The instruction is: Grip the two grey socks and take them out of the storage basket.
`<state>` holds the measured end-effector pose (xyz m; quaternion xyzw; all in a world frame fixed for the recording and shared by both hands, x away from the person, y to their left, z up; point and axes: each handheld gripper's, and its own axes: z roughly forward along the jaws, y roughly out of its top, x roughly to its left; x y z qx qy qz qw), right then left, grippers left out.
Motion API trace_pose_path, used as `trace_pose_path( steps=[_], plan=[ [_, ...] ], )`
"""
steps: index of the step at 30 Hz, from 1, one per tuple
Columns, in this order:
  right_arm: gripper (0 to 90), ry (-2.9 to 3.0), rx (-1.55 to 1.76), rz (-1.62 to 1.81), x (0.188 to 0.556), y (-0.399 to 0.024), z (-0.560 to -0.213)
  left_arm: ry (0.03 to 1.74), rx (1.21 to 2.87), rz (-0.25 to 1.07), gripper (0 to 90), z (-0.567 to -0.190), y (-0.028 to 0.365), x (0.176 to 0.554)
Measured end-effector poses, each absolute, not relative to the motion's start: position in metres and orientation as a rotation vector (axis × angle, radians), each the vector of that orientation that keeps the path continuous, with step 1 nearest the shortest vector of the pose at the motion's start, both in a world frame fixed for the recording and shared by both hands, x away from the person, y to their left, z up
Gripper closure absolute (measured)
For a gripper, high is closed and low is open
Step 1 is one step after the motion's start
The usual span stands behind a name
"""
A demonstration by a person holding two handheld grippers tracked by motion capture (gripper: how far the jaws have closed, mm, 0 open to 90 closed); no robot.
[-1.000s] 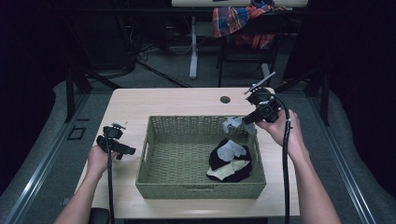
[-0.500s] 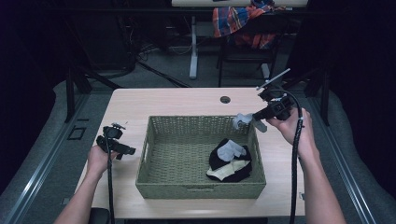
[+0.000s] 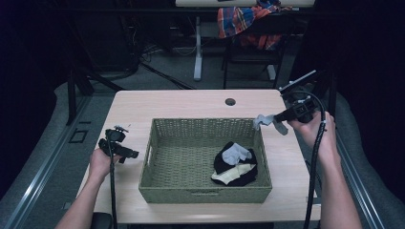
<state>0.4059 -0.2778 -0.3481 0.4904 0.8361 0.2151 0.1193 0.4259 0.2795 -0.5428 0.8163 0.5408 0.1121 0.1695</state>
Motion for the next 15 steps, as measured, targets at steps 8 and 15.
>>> trace_pose_path(
  steps=[8,15],
  plan=[
    [88.1,2.396,1.510,0.624,0.409,-0.298,-0.354,1.535,2.326,0.314,0.1,-0.543,0.280,0.426],
    [88.1,2.378,1.566,0.562,0.414,-0.313,-0.365,1.535,2.318,0.318,0.1,-0.543,0.279,0.426]
  ],
)
